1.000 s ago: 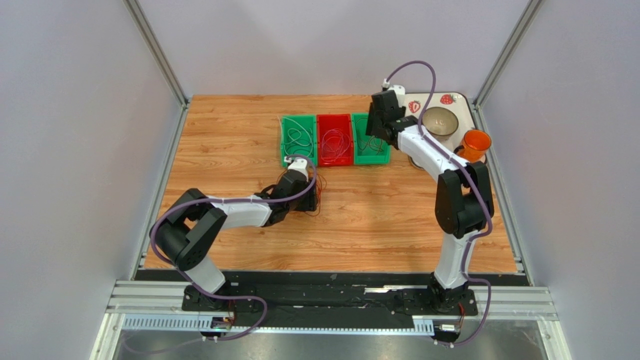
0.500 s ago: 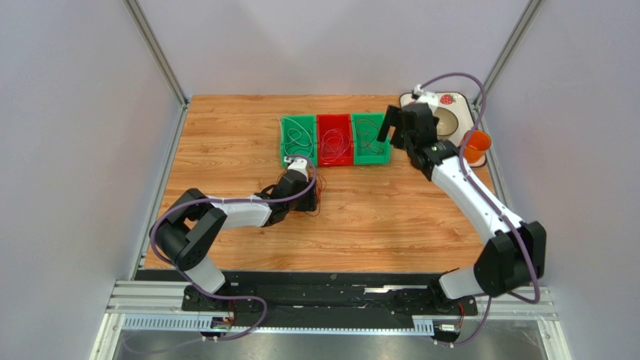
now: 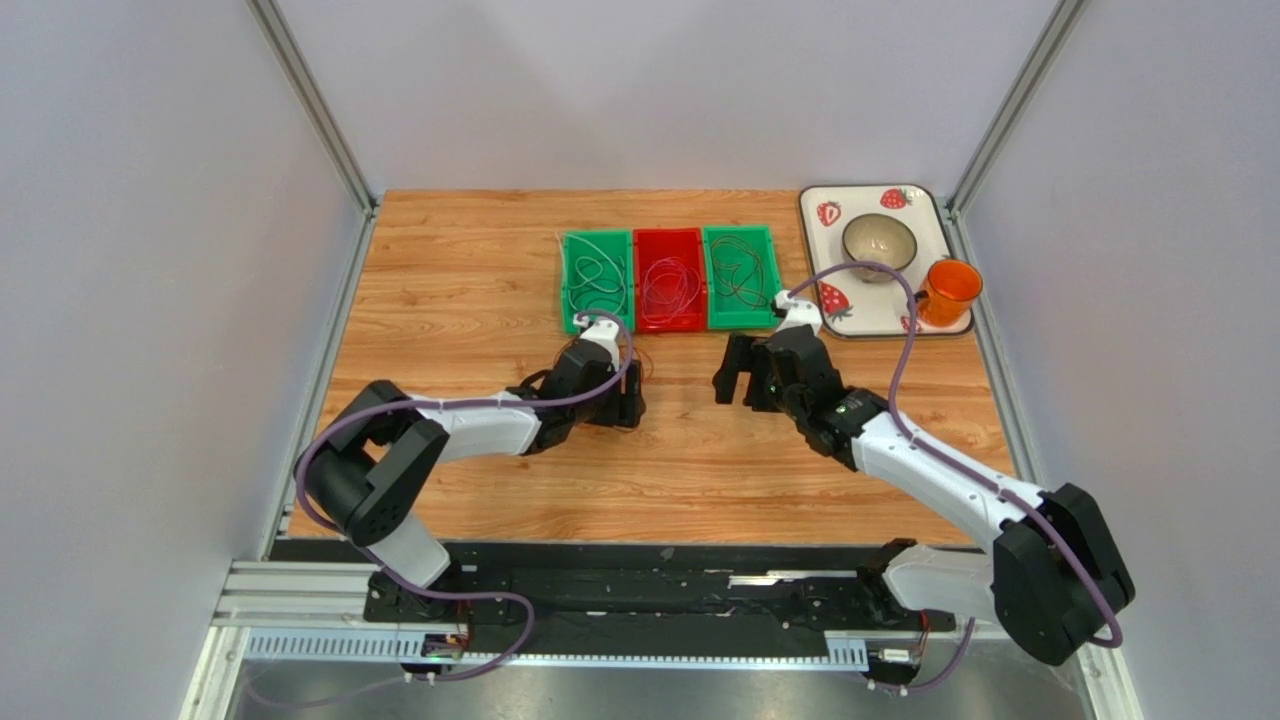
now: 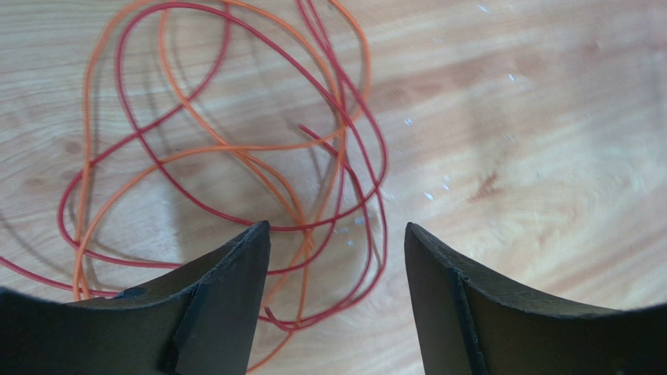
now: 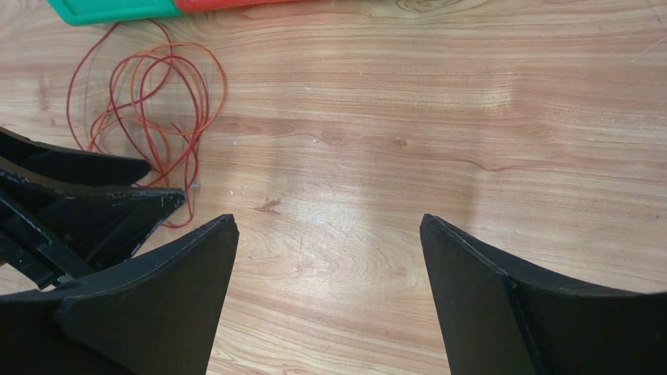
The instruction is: Untangle the cables
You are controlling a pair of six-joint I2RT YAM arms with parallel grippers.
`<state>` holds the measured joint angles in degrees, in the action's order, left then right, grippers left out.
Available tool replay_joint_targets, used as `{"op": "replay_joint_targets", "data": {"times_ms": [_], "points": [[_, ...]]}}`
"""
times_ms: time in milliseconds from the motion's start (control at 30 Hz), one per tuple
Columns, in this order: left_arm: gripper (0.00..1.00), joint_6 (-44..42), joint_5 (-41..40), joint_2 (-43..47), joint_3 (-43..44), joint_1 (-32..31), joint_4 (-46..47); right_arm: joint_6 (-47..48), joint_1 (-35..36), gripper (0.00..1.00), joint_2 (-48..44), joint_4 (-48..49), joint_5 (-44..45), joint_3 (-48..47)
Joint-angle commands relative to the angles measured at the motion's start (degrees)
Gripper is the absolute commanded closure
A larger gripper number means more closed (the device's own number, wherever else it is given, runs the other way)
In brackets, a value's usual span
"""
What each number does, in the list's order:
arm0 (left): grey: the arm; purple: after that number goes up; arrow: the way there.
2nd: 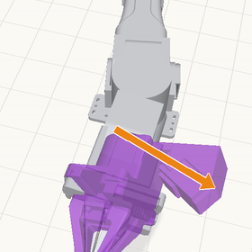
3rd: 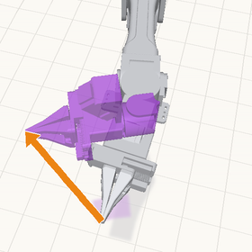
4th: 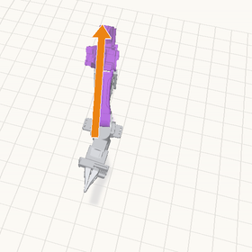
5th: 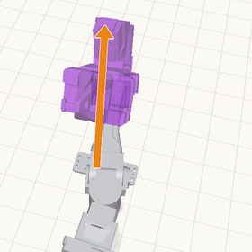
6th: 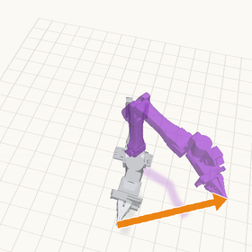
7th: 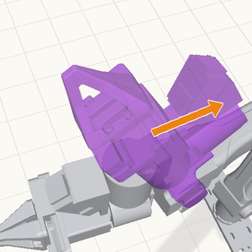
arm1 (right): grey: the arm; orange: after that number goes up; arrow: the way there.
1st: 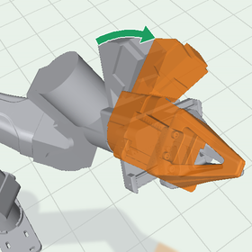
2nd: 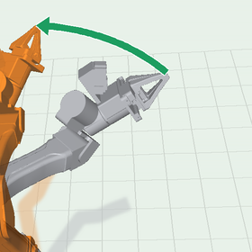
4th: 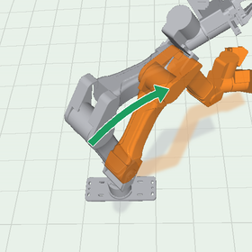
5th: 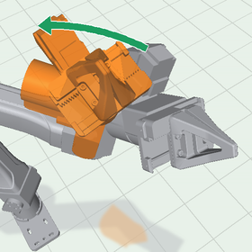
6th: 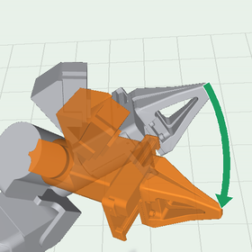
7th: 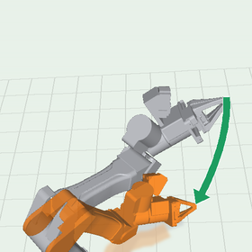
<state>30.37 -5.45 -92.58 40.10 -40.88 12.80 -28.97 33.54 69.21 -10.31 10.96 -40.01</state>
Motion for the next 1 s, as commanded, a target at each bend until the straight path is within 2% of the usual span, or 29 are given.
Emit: {"op": "replay_joint_targets", "data": {"times_ms": [0,100,167,300,400,667,967], "points": [[0.26,-3.9,6.1,6.4,1.5,-0.2,-5.0,-1.4,0.0,0.09,-4.1,8.3,-0.3,2.7],[0.23,-5.6,4.1,12.8,3.6,-0.8,-12.2,-1.0,0.0,0.09,-3.0,7.9,-0.9,2.0],[0.23,-6.5,-1.1,16.5,4.9,-0.7,-19.2,-0.8,0.1,0.09,-1.3,6.9,-1.0,0.6],[0.25,-8.7,-8.9,18.8,6.2,-0.7,-26.1,-0.6,0.1,0.1,1.0,5.7,-1.6,-1.1],[0.26,-8.0,-11.1,17.2,4.7,-0.7,-26.2,-0.5,0.0,0.1,1.3,5.7,-1.8,-1.2],[0.32,-1.7,-6.5,12.5,1.0,-0.8,-21.2,0.1,0.1,0.1,1.8,5.8,-3.1,-1.6],[0.4,0.1,-9.6,8.3,2.8,-0.7,-23.3,0.9,0.1,0.14,10.2,0.0,-4.7,-8.8]]}}
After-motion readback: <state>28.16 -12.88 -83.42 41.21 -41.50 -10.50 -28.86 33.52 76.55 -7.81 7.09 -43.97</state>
